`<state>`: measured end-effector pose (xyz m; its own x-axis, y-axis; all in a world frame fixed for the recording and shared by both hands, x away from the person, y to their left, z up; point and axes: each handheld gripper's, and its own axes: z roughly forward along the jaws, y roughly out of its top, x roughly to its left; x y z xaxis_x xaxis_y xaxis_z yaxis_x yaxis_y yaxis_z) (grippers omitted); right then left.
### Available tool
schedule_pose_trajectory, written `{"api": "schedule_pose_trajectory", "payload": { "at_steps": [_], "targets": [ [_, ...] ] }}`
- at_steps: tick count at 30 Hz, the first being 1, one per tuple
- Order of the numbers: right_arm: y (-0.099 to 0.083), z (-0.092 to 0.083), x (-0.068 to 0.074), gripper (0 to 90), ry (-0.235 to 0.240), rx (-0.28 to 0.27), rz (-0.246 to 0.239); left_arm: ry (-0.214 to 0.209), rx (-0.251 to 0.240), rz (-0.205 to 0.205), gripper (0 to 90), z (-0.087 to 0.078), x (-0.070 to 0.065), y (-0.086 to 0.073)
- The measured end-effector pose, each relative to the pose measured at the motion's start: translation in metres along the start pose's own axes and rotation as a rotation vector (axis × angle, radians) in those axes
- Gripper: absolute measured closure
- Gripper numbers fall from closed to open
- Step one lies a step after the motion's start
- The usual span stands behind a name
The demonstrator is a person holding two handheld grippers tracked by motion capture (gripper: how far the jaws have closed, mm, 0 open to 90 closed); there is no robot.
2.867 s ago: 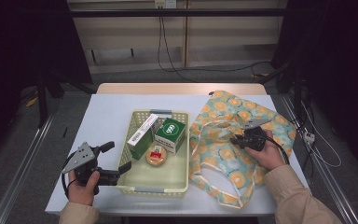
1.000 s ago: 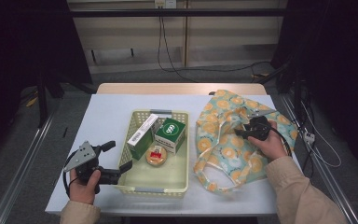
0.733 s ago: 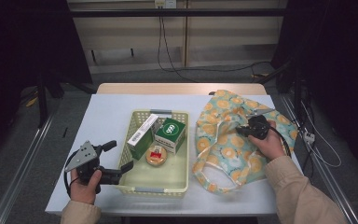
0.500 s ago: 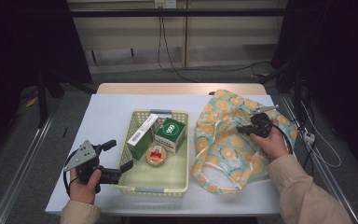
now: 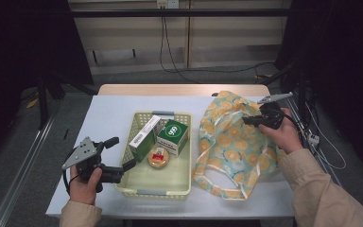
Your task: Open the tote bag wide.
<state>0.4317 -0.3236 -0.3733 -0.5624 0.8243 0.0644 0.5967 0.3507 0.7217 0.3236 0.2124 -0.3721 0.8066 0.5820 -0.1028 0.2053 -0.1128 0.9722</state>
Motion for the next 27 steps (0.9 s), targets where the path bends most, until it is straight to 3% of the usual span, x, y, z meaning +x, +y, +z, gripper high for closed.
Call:
{"api": "schedule_pose_trajectory", "payload": {
  "at_steps": [9,27],
  "targets": [
    [0.006,-0.011,0.001,89.5,0.023,-0.002,-0.014,-0.015,0.005,0.007,2.4,0.006,-0.002,0.008],
    [0.005,-0.017,0.001,89.4,0.058,0.014,-0.021,-0.069,0.043,0.028,2.4,0.025,-0.005,0.023]
  ]
}}
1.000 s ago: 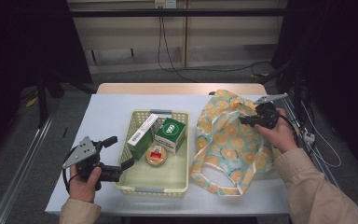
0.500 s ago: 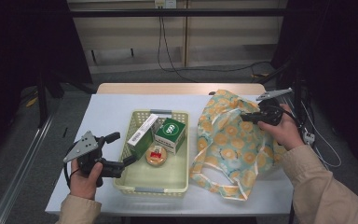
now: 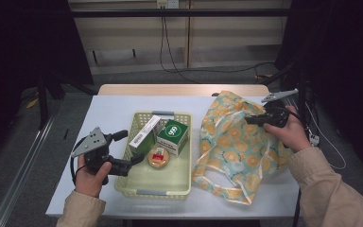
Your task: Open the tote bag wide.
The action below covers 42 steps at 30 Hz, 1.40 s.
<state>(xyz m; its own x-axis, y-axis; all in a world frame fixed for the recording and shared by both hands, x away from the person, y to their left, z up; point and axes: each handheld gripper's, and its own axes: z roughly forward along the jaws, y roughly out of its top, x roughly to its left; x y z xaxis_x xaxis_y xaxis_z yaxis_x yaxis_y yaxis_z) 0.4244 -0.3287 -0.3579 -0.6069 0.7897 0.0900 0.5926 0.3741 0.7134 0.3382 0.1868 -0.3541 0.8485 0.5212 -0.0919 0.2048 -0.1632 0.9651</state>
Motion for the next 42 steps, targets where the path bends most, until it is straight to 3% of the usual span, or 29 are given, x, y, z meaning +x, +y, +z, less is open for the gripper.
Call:
{"api": "schedule_pose_trajectory", "payload": {
  "at_steps": [14,18,29,39,42],
  "targets": [
    [0.006,-0.012,-0.001,89.4,0.032,-0.013,0.027,-0.022,0.014,0.009,2.5,0.015,0.000,0.005],
    [0.010,-0.016,0.003,89.4,0.037,-0.022,0.013,-0.028,0.025,0.011,2.6,0.020,0.000,0.007],
    [0.006,-0.010,0.003,89.4,0.038,-0.012,0.015,-0.052,0.049,0.012,2.9,0.036,-0.002,0.008],
    [0.005,-0.010,0.004,89.4,0.031,-0.009,0.013,-0.059,0.106,0.038,3.9,0.051,-0.001,0.007],
    [0.004,-0.009,0.004,89.4,0.032,-0.010,0.012,-0.069,0.110,0.027,3.9,0.055,-0.001,0.007]
  ]
}}
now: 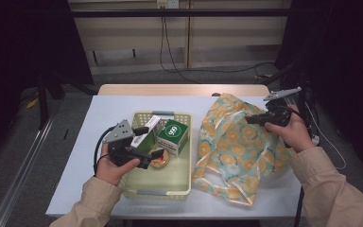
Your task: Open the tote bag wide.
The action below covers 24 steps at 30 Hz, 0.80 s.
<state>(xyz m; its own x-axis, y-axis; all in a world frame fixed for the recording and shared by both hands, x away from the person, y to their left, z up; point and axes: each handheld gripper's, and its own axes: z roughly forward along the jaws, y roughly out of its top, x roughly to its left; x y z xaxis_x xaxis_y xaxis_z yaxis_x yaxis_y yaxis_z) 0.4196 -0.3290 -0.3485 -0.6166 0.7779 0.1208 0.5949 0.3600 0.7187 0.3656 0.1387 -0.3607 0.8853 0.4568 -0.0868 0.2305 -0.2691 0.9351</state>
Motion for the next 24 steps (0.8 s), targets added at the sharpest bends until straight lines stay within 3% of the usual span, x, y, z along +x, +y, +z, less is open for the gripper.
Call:
{"api": "schedule_pose_trajectory", "payload": {
  "at_steps": [15,24],
  "targets": [
    [-0.004,0.004,0.001,89.5,0.004,-0.003,0.000,-0.028,0.103,-0.012,4.0,0.029,-0.003,-0.005],
    [-0.005,0.005,0.002,89.5,0.008,0.002,0.001,-0.036,0.174,-0.018,4.0,0.040,-0.002,-0.016]
  ]
}}
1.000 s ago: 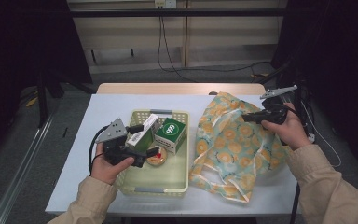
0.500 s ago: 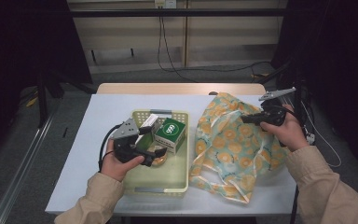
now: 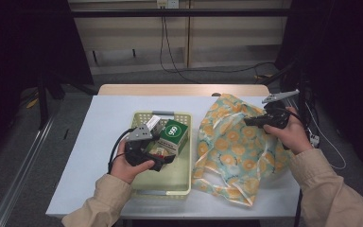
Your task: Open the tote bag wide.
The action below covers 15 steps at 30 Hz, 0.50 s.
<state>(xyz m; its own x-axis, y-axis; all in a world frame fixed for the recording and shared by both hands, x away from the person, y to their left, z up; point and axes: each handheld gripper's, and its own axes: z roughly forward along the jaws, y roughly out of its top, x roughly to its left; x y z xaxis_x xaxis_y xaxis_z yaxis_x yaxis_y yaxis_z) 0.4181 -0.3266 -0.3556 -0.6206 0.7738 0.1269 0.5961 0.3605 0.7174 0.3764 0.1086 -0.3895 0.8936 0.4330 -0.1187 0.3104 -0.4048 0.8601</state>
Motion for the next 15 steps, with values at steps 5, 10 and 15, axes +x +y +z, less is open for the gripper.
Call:
{"api": "schedule_pose_trajectory", "payload": {
  "at_steps": [5,10,15],
  "targets": [
    [-0.001,0.000,0.001,89.5,0.003,0.002,0.002,-0.005,0.050,-0.012,4.1,0.005,0.000,-0.003],
    [-0.001,0.000,0.001,89.5,0.004,-0.002,0.001,0.003,0.106,-0.020,4.2,0.012,0.000,-0.008],
    [-0.003,0.002,0.001,89.5,0.007,0.006,-0.001,0.041,0.144,0.007,3.8,0.017,0.002,-0.014]
  ]
}}
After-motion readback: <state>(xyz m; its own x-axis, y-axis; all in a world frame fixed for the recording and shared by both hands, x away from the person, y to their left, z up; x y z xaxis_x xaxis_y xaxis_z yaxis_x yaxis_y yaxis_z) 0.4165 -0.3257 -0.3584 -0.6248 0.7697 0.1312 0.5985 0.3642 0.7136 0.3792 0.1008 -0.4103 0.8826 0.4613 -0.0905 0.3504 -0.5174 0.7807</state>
